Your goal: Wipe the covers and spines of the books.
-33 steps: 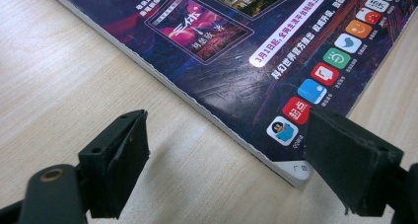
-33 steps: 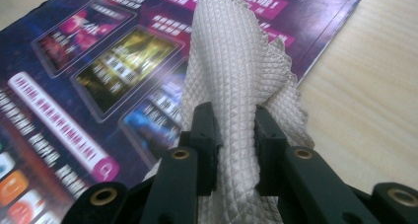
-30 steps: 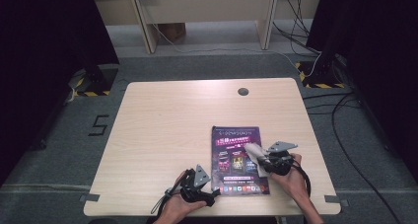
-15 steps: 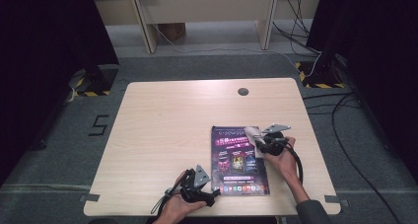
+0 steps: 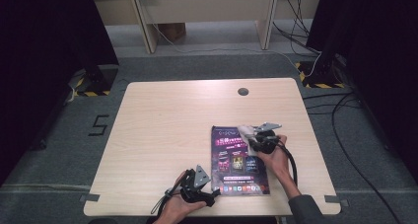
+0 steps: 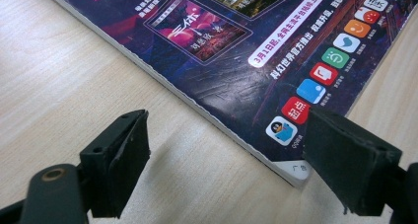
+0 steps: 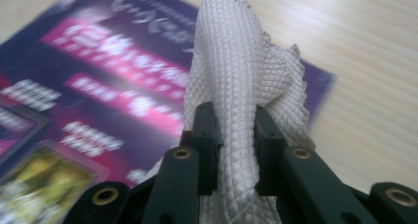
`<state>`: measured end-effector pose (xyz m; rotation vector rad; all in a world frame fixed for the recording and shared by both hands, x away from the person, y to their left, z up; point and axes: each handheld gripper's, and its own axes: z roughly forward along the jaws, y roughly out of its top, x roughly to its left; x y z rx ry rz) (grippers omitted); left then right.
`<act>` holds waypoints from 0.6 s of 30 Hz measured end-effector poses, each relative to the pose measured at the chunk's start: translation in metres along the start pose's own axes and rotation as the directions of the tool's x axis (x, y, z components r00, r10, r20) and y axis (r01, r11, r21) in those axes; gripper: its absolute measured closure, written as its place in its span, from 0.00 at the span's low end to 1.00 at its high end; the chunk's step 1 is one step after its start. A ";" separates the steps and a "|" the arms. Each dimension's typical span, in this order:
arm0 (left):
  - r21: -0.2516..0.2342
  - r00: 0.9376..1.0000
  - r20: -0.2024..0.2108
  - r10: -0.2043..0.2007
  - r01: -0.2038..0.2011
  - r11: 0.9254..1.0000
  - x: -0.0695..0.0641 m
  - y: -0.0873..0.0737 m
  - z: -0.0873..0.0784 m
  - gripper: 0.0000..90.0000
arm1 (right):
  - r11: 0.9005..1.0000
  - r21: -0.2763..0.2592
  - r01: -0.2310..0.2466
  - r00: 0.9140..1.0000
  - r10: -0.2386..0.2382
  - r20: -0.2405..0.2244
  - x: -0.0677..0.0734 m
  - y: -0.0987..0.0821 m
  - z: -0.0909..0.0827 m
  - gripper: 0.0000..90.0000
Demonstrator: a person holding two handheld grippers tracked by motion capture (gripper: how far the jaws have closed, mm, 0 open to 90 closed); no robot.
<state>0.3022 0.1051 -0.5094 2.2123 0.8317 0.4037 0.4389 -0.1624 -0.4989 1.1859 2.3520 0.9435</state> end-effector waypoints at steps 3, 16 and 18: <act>-0.001 1.000 0.001 -0.003 0.003 1.000 0.000 0.000 0.000 0.19 | 1.000 0.001 0.029 0.997 -0.029 -0.066 0.019 -0.002 -0.001 0.85; -0.001 1.000 0.001 -0.004 0.004 1.000 0.000 0.000 0.000 0.19 | 0.991 -0.011 0.136 0.964 -0.135 -0.228 0.071 -0.009 -0.006 0.85; 0.001 1.000 -0.002 -0.001 0.001 1.000 0.000 0.000 0.000 0.19 | 0.992 -0.018 0.128 0.963 -0.129 -0.236 0.069 -0.008 -0.004 0.85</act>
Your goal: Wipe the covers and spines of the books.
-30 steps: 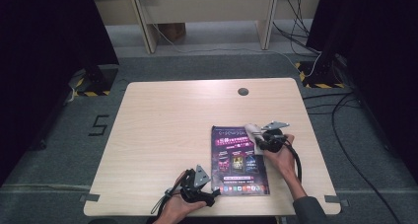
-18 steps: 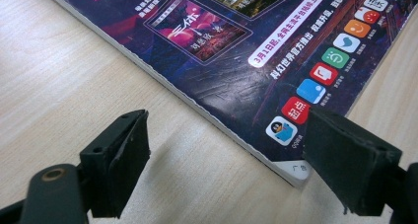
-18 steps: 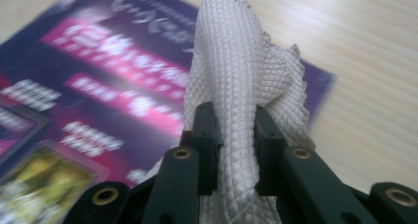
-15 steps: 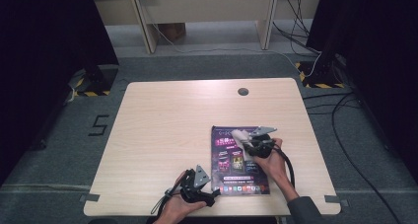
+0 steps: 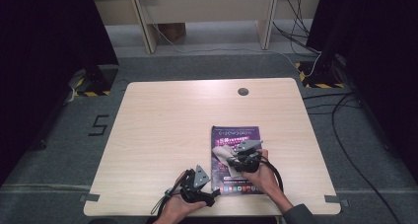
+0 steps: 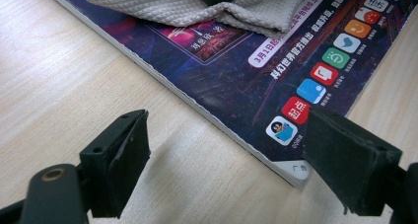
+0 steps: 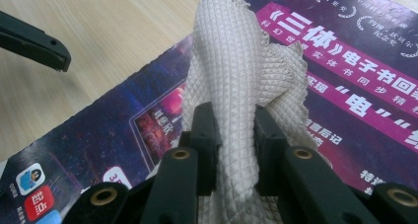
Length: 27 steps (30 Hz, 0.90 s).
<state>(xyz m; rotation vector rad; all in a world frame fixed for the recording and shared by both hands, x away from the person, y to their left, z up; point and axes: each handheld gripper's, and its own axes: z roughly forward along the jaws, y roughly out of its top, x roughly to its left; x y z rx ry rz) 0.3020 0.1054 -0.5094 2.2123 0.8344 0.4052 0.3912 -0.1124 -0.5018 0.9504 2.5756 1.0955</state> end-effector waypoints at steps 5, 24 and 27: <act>-0.001 1.000 0.000 0.000 0.000 1.000 0.000 0.000 0.000 0.19 | 0.999 -0.010 -0.033 0.998 0.033 0.051 -0.018 0.004 0.002 0.85; 0.000 1.000 0.006 -0.002 0.002 1.000 0.000 0.000 0.000 0.19 | 0.968 -0.081 -0.236 0.933 0.250 0.261 -0.117 0.006 -0.007 0.86; 0.001 1.000 0.008 -0.001 0.001 1.000 0.001 0.000 0.000 0.19 | 0.963 -0.094 -0.253 0.921 0.270 0.281 -0.124 0.004 -0.011 0.87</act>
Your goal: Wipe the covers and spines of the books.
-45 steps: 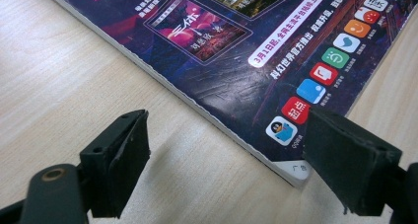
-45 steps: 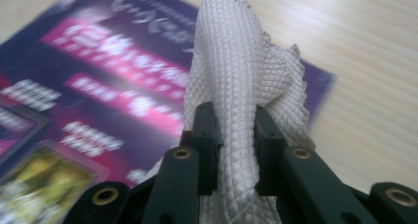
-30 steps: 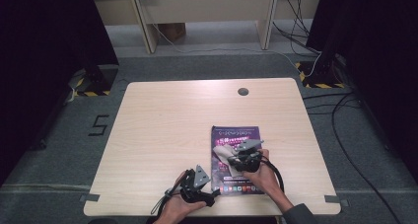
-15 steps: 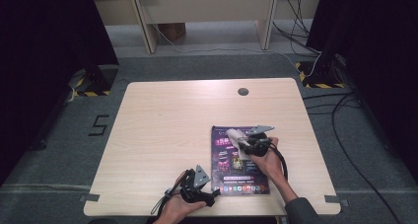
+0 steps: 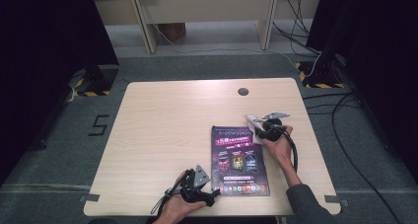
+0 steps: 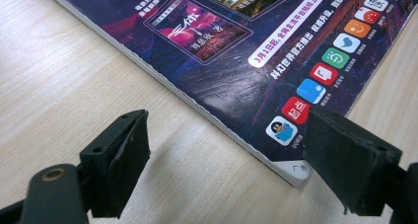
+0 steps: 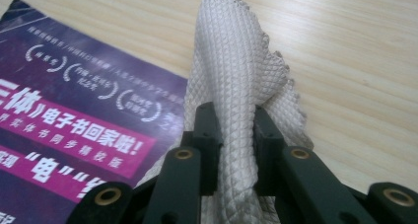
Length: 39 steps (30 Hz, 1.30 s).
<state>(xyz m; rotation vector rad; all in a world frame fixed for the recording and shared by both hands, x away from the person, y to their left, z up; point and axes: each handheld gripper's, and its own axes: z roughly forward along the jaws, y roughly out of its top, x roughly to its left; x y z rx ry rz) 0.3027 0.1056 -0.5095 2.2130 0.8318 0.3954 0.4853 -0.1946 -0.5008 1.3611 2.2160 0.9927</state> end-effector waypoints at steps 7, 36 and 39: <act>-0.001 1.000 -0.004 0.002 -0.002 1.000 0.000 0.000 0.000 0.19 | 0.996 -0.077 -0.035 0.999 0.035 0.000 -0.013 0.006 -0.023 0.87; -0.009 1.000 -0.005 -0.005 0.005 1.000 -0.001 -0.001 0.000 0.19 | 0.998 -0.004 -0.061 0.993 0.061 0.096 -0.053 -0.046 -0.089 0.85; -0.007 1.000 -0.005 -0.003 0.003 1.000 0.000 -0.001 0.000 0.19 | 0.998 0.036 -0.050 0.995 0.047 0.084 -0.049 -0.052 -0.087 0.84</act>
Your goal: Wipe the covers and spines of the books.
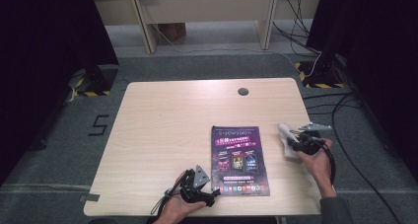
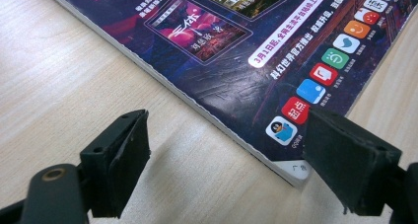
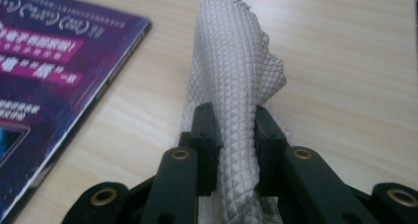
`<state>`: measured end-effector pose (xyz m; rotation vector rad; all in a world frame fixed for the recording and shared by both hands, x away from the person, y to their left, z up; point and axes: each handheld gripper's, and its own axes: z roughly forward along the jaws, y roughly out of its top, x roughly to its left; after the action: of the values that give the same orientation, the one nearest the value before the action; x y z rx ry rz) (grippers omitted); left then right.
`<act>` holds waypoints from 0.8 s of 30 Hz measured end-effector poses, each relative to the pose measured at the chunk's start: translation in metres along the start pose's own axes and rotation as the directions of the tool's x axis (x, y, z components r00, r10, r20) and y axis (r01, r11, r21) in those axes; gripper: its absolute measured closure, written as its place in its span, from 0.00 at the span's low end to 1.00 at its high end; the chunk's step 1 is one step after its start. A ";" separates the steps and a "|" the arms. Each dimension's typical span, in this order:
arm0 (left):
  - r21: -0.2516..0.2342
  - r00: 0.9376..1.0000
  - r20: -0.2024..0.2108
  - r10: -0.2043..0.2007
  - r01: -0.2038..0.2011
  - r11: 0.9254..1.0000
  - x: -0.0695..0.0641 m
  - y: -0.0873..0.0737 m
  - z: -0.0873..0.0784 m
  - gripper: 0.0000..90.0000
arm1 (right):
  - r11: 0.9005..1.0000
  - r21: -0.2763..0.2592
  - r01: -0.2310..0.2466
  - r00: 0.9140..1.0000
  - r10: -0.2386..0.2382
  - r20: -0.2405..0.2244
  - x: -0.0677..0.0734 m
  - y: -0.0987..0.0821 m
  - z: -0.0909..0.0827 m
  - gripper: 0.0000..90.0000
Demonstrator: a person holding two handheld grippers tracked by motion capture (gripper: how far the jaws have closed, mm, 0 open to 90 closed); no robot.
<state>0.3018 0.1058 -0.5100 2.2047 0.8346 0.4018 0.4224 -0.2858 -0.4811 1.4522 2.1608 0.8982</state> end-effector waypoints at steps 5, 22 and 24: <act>0.000 1.000 0.000 -0.001 0.001 1.000 0.000 0.000 0.000 0.19 | 0.999 0.035 0.022 1.000 -0.021 -0.007 0.005 -0.006 0.003 0.81; -0.012 1.000 0.009 -0.005 0.005 1.000 0.001 -0.001 0.000 0.19 | 0.993 -0.116 -0.031 0.997 0.022 -0.078 0.027 0.007 -0.016 0.52; -0.017 1.000 0.010 -0.009 0.010 1.000 0.002 -0.001 0.000 0.19 | 0.993 -0.116 -0.029 0.994 0.017 -0.107 0.034 0.009 -0.014 0.49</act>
<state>0.3023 0.1076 -0.5104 2.1842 0.8330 0.3917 0.4061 -0.2559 -0.4639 1.4040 2.1295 1.1145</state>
